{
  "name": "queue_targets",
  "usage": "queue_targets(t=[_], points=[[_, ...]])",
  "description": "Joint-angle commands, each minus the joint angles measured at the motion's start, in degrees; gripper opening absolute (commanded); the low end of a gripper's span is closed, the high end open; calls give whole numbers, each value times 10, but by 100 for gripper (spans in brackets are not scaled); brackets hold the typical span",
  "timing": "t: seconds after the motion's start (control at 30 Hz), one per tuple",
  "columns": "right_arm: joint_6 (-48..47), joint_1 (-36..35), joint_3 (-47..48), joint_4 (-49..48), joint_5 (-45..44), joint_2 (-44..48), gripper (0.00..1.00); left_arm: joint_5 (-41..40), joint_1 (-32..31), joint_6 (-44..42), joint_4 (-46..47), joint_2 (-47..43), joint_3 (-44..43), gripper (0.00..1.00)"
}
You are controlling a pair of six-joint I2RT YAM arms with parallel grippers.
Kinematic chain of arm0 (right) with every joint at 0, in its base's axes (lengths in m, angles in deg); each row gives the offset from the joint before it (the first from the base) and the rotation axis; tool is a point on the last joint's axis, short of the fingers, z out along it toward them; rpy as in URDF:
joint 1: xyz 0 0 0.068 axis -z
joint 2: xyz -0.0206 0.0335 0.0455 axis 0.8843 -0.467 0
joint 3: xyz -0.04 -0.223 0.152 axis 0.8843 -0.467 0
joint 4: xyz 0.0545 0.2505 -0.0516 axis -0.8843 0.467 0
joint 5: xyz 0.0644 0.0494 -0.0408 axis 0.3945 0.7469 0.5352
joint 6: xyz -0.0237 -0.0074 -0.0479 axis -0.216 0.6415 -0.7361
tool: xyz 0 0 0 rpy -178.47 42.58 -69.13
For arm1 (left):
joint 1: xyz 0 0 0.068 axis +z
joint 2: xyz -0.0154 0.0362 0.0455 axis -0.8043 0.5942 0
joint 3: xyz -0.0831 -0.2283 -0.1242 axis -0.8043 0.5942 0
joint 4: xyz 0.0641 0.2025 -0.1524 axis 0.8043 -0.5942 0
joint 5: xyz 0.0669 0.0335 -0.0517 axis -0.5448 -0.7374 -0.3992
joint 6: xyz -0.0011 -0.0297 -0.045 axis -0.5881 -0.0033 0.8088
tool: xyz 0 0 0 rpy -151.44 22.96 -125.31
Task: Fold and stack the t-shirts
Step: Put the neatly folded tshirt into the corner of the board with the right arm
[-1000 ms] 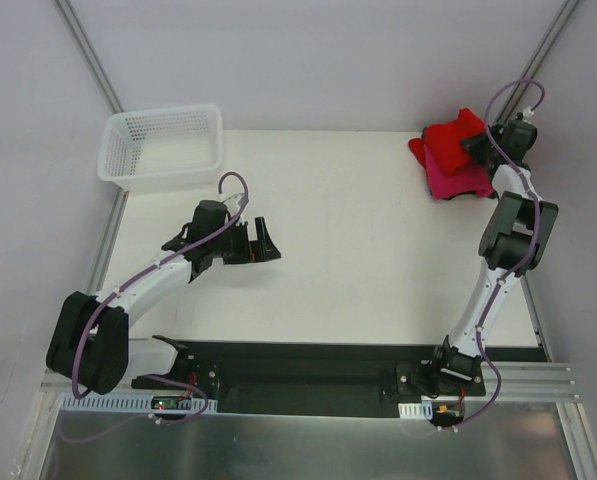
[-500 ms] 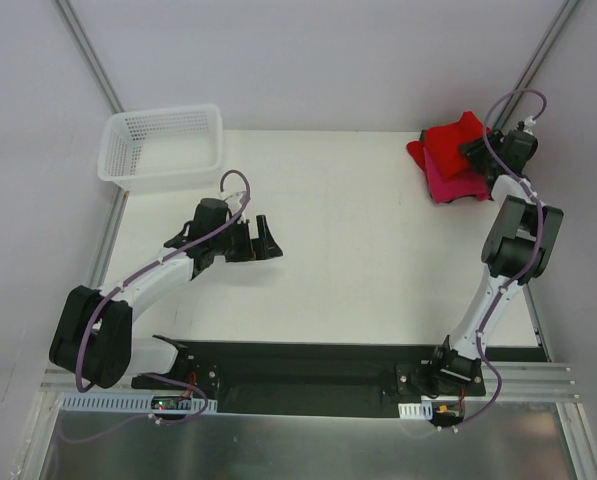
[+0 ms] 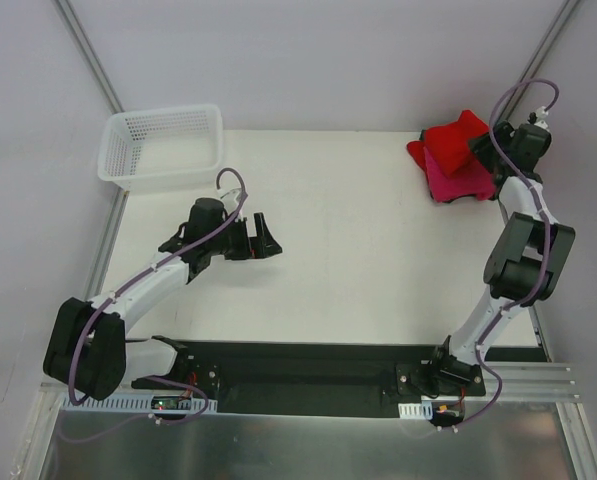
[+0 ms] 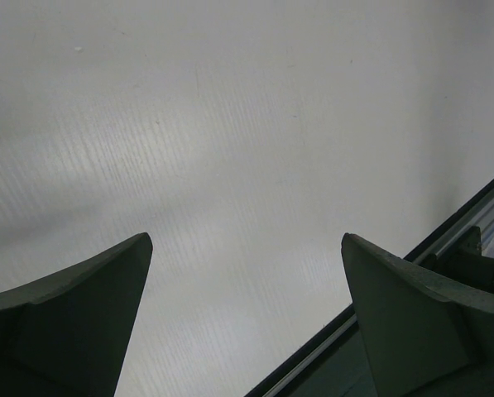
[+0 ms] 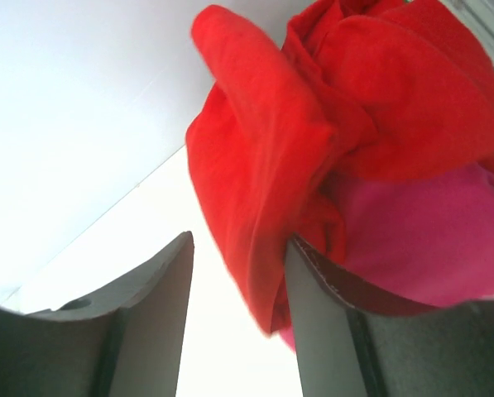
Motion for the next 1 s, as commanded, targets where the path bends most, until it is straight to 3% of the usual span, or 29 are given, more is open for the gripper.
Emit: queue_targets(t=[0.0, 0.13, 0.3, 0.33, 0.37, 0.43, 0.47, 0.97], points=[[-30, -1, -33, 6, -25, 95, 50, 18, 4, 7, 17, -21, 6, 99], [-35, 0, -78, 20, -35, 161, 51, 22, 4, 6, 19, -22, 5, 99], [-34, 0, -86, 15, -15, 176, 48, 30, 4, 9, 35, -19, 10, 99], [-33, 0, -79, 11, -10, 167, 42, 33, 4, 10, 44, -15, 11, 99], [-31, 0, -59, 11, 7, 142, 23, 35, 4, 9, 48, -12, 10, 99], [-24, 2, -33, 10, 31, 111, 3, 40, 4, 9, 55, 1, 7, 95], [-14, 3, -21, 7, 53, 81, 1, 41, 4, 9, 61, 4, 7, 90], [55, 5, 302, -26, 266, -200, 1, 51, 4, 3, 98, 98, -18, 89]])
